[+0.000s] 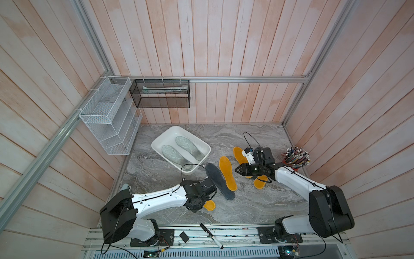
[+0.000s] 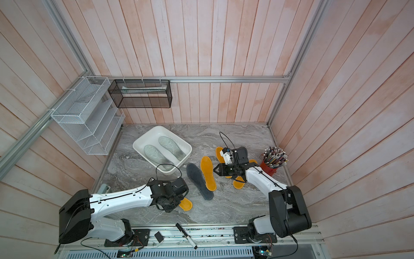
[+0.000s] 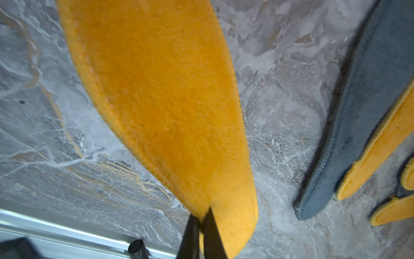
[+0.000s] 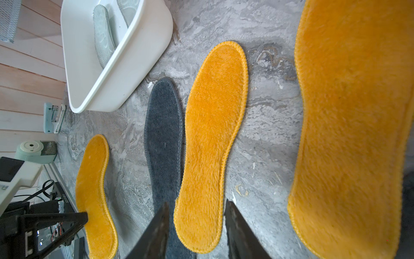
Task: Put the insoles into the storage box
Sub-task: Pick up the insole from the center of the board, then place the insole in the storage box.
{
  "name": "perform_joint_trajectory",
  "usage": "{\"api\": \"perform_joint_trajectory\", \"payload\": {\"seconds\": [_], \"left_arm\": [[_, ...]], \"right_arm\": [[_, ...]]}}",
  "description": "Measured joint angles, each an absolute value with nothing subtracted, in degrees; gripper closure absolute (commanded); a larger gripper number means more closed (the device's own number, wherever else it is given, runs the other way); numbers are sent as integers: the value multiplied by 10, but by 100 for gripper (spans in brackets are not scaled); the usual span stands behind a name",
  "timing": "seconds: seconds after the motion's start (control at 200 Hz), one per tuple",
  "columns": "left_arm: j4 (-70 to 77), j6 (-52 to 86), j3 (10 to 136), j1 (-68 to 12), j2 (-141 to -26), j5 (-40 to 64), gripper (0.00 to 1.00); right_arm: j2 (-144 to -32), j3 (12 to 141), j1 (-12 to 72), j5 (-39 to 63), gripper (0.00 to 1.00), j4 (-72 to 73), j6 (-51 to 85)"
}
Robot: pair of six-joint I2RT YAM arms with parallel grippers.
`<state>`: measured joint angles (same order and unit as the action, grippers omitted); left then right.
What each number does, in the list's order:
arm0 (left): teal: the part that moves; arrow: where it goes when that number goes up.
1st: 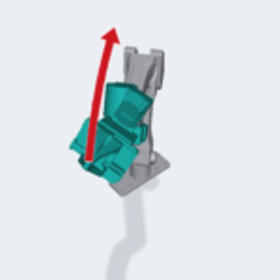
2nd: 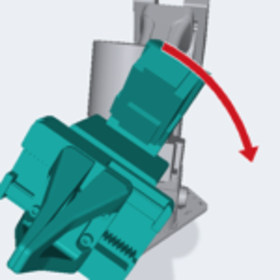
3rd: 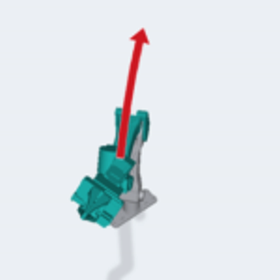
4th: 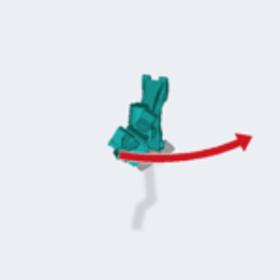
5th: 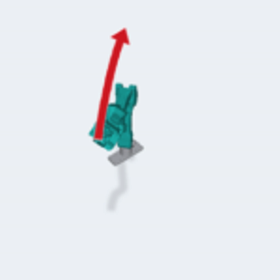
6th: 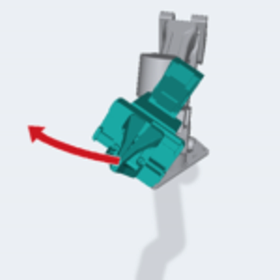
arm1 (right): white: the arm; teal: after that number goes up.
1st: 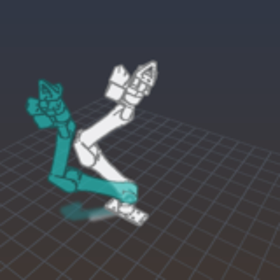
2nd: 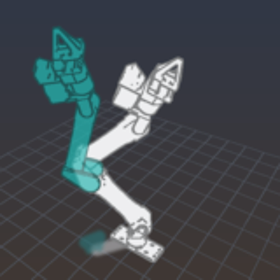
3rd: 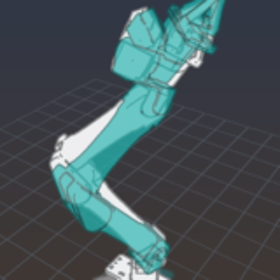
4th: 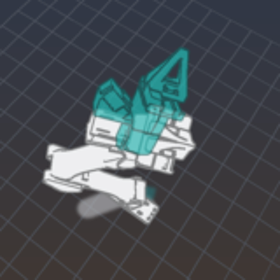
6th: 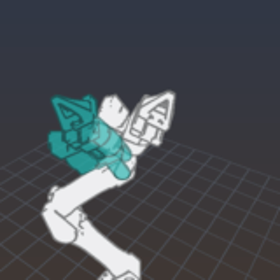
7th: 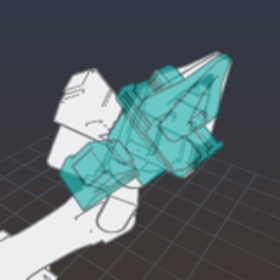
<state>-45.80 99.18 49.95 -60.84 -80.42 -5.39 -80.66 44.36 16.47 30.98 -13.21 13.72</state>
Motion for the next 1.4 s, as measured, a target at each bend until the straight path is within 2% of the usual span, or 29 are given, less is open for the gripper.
{"api": "perform_joint_trajectory", "payload": {"seconds": [0.38,0.625,0.715,0.84,1.09,1.22,1.395], "left_arm": [[-592,997,639,-613,-734,-128,100],[-677,978,749,-592,-741,-195,100],[-678,932,760,-544,-739,-206,100],[-646,840,759,-439,-735,-209,100],[-502,637,729,-279,-738,-161,100],[-435,552,716,-225,-779,-119,100],[-381,452,720,-195,-862,-71,100]], "right_arm": [[-827,494,160,325,58,-148,137],[-839,535,158,329,58,-163,137],[-844,548,156,330,58,-166,137],[-853,563,155,329,58,-172,137],[-877,591,149,329,58,-189,133],[-892,606,146,329,58,-196,133],[-914,631,140,326,58,-203,133]]}}
